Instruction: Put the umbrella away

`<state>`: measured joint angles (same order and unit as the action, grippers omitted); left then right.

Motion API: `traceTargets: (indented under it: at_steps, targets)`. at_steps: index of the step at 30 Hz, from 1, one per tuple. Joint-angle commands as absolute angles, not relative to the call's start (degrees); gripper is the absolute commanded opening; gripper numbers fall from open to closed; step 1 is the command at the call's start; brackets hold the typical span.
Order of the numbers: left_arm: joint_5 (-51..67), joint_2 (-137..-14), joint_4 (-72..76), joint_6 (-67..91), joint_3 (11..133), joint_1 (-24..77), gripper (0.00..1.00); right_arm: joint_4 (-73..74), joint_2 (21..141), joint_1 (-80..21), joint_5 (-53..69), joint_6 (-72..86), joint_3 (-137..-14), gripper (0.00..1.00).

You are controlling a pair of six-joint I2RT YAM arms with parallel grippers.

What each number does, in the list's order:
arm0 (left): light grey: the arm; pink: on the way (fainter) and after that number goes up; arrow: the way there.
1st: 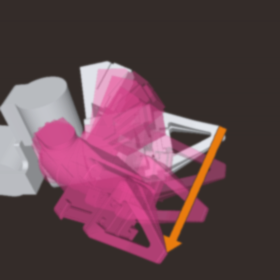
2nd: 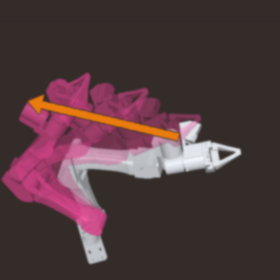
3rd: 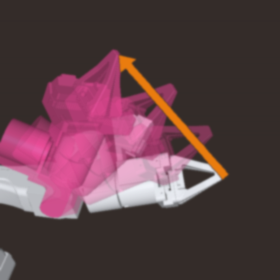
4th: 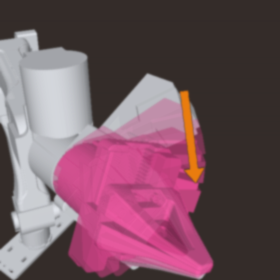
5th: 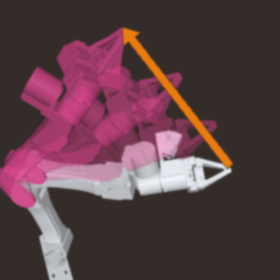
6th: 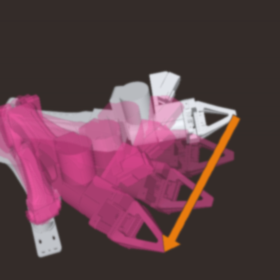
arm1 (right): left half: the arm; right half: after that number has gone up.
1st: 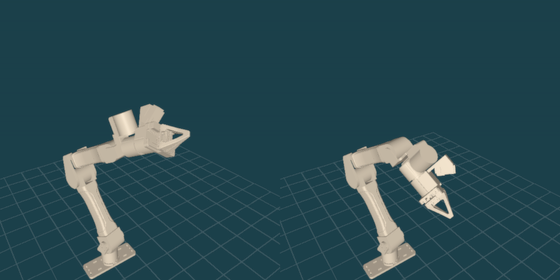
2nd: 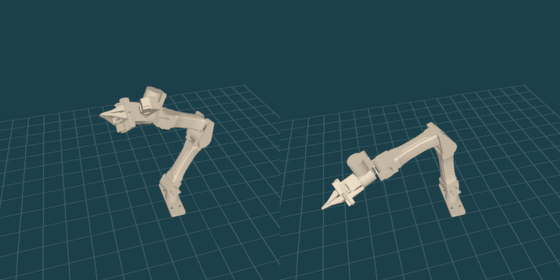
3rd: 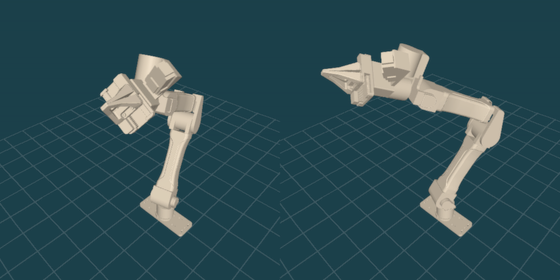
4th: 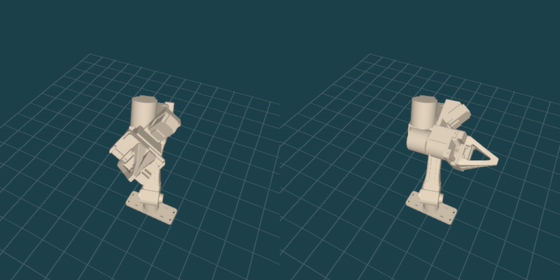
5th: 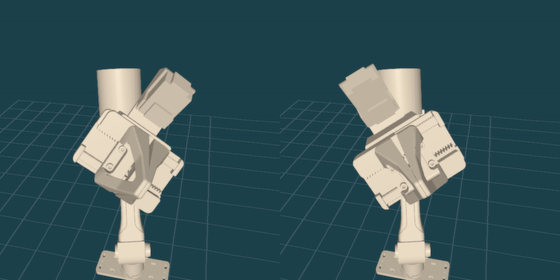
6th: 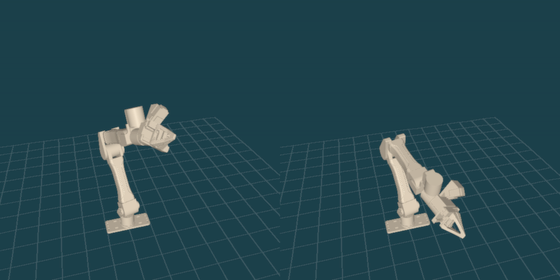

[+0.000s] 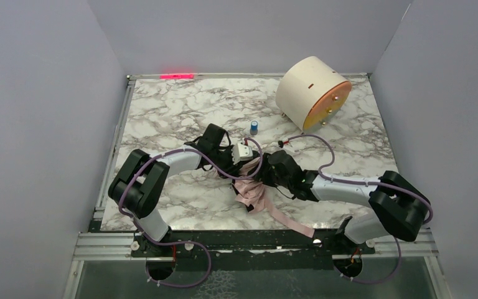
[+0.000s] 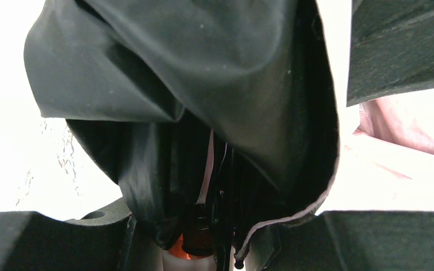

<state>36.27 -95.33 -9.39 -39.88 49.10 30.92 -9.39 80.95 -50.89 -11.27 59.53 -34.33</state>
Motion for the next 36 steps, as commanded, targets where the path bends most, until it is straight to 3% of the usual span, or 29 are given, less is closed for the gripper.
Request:
traceTargets:
  at_steps: [1,6,12,16,23,26,30,36]
  targets:
    - [33.63,-96.5,-8.98,-40.36,50.31,31.38,0.0,-10.61,83.15,-50.89,-12.68,59.05,-35.96,0.49]
    - [33.28,-96.5,-9.04,-39.96,50.35,31.33,0.0,-11.38,83.46,-50.89,-10.21,55.89,-35.71,0.28]
    - [32.42,-97.05,-8.6,-38.66,50.62,31.38,0.0,-11.09,76.55,-50.89,-0.92,51.22,-32.3,0.12]
    - [31.05,-97.42,-8.17,-37.71,50.94,31.38,0.0,-5.96,71.93,-50.89,6.88,48.58,-31.38,0.04]
    - [29.42,-97.56,-7.7,-37.09,50.84,31.38,0.0,1.98,66.44,-50.88,18.15,45.93,-30.66,0.01]
    - [28.73,-97.64,-7.42,-36.71,50.82,31.37,0.0,7.63,65.14,-50.88,19.04,44.94,-31.33,0.03]
    - [28.38,-97.66,-7.29,-36.69,50.89,31.38,0.0,16.75,65.07,-50.89,14.39,43.34,-33.2,0.19]
    - [28.71,-96.51,-7.25,-39.58,49.75,31.63,0.0,23.58,55.93,-50.89,-4.85,43.32,-37.46,0.43]
